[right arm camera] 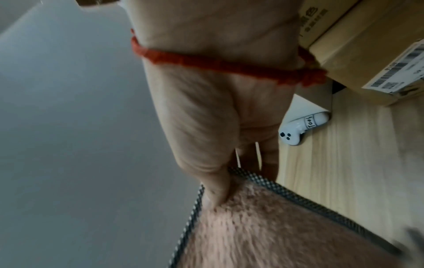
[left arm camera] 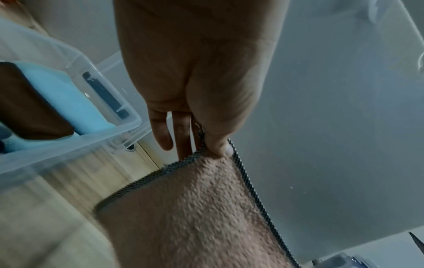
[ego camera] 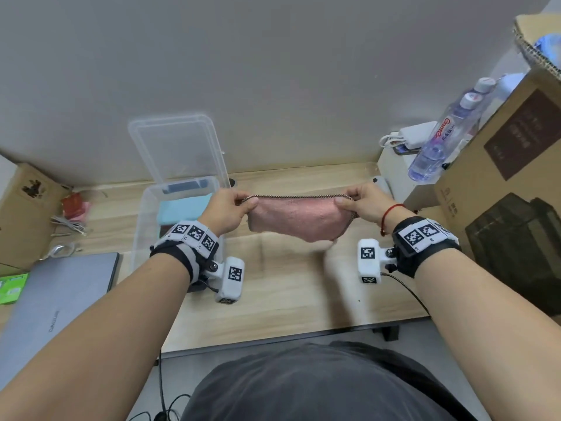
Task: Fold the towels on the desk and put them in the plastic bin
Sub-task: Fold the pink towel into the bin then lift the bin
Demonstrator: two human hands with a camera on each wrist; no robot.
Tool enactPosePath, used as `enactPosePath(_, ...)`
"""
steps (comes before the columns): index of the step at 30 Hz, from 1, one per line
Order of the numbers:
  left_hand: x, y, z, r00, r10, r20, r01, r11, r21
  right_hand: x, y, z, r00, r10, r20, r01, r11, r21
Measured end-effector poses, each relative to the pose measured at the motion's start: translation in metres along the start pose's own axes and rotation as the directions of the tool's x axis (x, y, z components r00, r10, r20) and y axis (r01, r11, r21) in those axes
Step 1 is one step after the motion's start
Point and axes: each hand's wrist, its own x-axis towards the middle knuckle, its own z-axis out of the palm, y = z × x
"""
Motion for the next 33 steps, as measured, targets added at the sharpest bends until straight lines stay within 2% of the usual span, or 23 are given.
enactPosePath(4, 0.020, 0.001, 0.003, 0.995, -0.001, -0.099, -0.006, 0.998, -0.064, 0.018, 0.004, 0.008, 0.990, 0.002, -0.139, 0.016, 0.992, 0.125)
enactPosePath(9, 0.043, 0.013, 0.000, 0.975, 0.015, -0.220, -0.062, 0.976, -0.208, 0.029, -0.027, 0.000, 0.937, -0.119, -0.329, 0.184, 0.968, 0.172)
enactPosePath(11, 0.047, 0.019, 0.000, 0.970, 0.016, -0.242, -0.091, 0.949, -0.301, 0.033, -0.029, -0.003, 0.919, -0.142, -0.368, 0.233, 0.949, 0.214)
enactPosePath(13, 0.052, 0.012, 0.006, 0.972, -0.013, -0.234, -0.085, 0.910, -0.405, 0.035, -0.024, -0.001, 0.916, -0.115, -0.383, 0.228, 0.937, 0.263)
enactPosePath(15, 0.048, -0.003, 0.023, 0.979, -0.050, -0.196, -0.044, 0.893, -0.448, 0.031, -0.008, 0.010, 0.926, -0.078, -0.369, 0.200, 0.931, 0.306)
enactPosePath(19, 0.033, -0.043, 0.074, 0.985, -0.161, -0.058, 0.123, 0.904, -0.410, 0.020, 0.049, 0.046, 0.958, 0.084, -0.273, 0.011, 0.945, 0.328)
enactPosePath(22, 0.010, -0.079, 0.114, 0.962, -0.261, 0.079, 0.272, 0.925, -0.264, 0.003, 0.099, 0.077, 0.957, 0.210, -0.200, -0.141, 0.940, 0.311)
enactPosePath(25, -0.020, -0.103, 0.147, 0.935, -0.311, 0.168, 0.331, 0.938, -0.107, -0.019, 0.145, 0.106, 0.948, 0.306, -0.081, -0.275, 0.922, 0.272)
enactPosePath(27, -0.035, -0.113, 0.160, 0.903, -0.368, 0.223, 0.392, 0.917, -0.072, -0.032, 0.161, 0.118, 0.938, 0.346, -0.032, -0.329, 0.912, 0.244)
enactPosePath(29, -0.045, -0.123, 0.168, 0.888, -0.366, 0.279, 0.409, 0.905, -0.116, -0.038, 0.172, 0.125, 0.924, 0.381, -0.009, -0.371, 0.905, 0.208)
enactPosePath(33, -0.050, -0.147, 0.178, 0.873, -0.399, 0.281, 0.447, 0.885, -0.129, -0.032, 0.178, 0.128, 0.943, 0.333, 0.001, -0.328, 0.930, 0.166)
